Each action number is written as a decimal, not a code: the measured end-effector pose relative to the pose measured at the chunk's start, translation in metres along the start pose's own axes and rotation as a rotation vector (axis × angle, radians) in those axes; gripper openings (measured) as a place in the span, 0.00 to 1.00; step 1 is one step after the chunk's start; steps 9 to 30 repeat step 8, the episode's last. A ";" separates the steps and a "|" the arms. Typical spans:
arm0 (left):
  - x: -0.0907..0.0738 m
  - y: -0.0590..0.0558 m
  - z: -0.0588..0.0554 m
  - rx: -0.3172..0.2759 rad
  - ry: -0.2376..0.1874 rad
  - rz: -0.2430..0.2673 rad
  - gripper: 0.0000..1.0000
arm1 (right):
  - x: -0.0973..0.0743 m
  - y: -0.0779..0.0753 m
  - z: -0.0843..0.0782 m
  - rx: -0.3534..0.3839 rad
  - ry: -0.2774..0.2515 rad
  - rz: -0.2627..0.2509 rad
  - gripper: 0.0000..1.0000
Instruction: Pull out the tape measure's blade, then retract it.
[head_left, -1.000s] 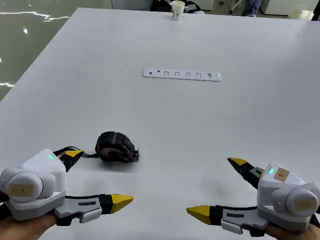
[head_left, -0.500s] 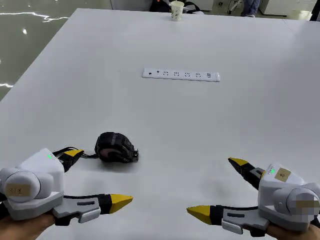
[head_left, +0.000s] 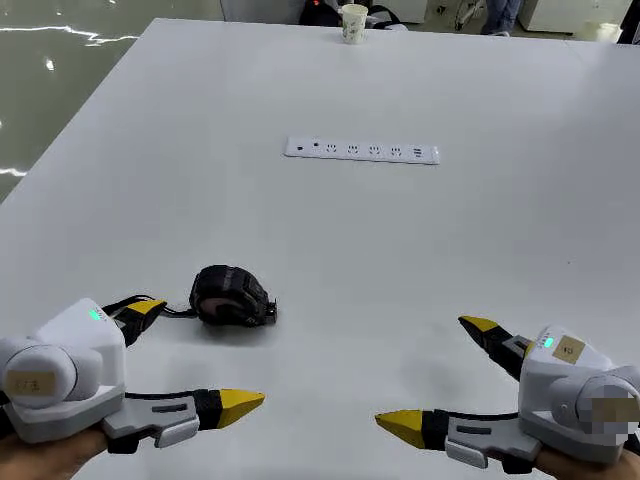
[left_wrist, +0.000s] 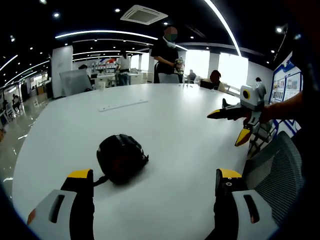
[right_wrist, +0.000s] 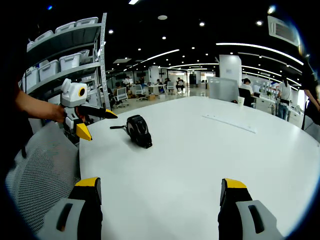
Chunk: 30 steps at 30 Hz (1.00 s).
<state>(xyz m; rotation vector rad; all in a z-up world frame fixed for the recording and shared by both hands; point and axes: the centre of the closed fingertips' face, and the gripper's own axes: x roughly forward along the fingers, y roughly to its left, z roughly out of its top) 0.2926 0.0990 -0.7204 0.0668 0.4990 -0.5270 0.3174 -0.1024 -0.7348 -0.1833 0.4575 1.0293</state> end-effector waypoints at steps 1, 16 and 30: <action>0.000 0.000 0.000 0.004 -0.002 0.001 0.99 | 0.000 0.000 0.000 0.001 0.000 0.000 0.99; -0.001 -0.001 0.000 0.005 0.001 -0.003 0.99 | -0.001 0.000 0.000 0.003 0.000 -0.001 0.99; -0.001 -0.001 0.000 0.005 0.001 -0.003 0.99 | -0.001 0.000 0.000 0.003 0.000 -0.001 0.99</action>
